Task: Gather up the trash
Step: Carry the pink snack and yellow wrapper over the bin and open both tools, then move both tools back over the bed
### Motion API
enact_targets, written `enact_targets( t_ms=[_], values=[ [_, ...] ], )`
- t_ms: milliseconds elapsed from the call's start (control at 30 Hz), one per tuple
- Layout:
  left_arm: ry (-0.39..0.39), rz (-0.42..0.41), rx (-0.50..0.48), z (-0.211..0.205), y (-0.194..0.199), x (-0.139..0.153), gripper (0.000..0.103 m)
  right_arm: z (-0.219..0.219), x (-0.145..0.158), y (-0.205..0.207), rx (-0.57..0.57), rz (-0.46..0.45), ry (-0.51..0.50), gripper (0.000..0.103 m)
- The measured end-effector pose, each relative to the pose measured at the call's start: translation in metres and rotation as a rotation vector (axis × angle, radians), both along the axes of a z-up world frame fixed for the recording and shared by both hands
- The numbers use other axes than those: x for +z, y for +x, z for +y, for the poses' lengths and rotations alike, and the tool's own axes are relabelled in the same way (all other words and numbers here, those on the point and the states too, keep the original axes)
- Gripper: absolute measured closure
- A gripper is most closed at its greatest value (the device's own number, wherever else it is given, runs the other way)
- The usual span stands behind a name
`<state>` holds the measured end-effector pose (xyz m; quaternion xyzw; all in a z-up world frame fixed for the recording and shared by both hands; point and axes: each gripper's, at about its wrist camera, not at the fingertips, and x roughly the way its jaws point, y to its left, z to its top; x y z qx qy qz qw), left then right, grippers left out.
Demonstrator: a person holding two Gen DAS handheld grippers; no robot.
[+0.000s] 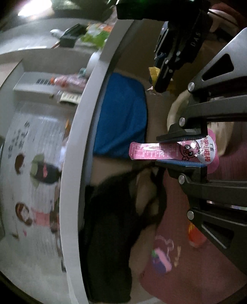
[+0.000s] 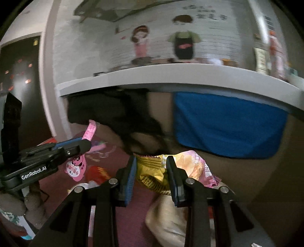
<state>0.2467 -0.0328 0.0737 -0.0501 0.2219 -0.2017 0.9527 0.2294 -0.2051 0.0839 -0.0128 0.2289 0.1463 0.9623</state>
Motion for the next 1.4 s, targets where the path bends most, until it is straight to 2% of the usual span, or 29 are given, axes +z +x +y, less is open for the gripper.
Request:
enact_targets(
  t_ms=[267, 700, 833, 900, 967, 1000, 1033, 1267, 1400],
  values=[
    [-0.006, 0.073, -0.088, -0.057, 0.015, -0.026, 0.085, -0.064, -0.014, -0.001, -0.094, 0.044, 0.019, 0.074],
    [0.007, 0.162, -0.123, -0.089, 0.049, -0.063, 0.085, -0.094, -0.050, 0.024, -0.119, 0.121, 0.093, 0.074],
    [-0.033, 0.194, -0.174, -0.090, 0.061, -0.073, 0.085, -0.100, -0.059, 0.038, -0.088, 0.131, 0.143, 0.072],
    [-0.069, 0.227, -0.221, -0.089, 0.070, -0.079, 0.078, -0.106, -0.065, 0.045, -0.079, 0.124, 0.181, 0.070],
    [-0.086, 0.237, -0.241, -0.087, 0.073, -0.082, 0.055, -0.111, -0.072, 0.050, -0.099, 0.124, 0.192, 0.061],
    [-0.094, 0.240, -0.248, -0.085, 0.075, -0.082, 0.054, -0.114, -0.076, 0.052, -0.112, 0.129, 0.197, 0.055],
    [-0.099, 0.245, -0.249, -0.083, 0.077, -0.083, 0.053, -0.116, -0.080, 0.053, -0.122, 0.137, 0.204, 0.055],
    [-0.125, 0.251, -0.157, -0.049, 0.073, -0.073, 0.053, -0.111, -0.086, 0.049, -0.144, 0.152, 0.185, 0.055],
    [-0.126, 0.239, -0.058, -0.005, 0.059, -0.063, 0.053, -0.096, -0.076, 0.037, -0.130, 0.130, 0.164, 0.052]
  ],
)
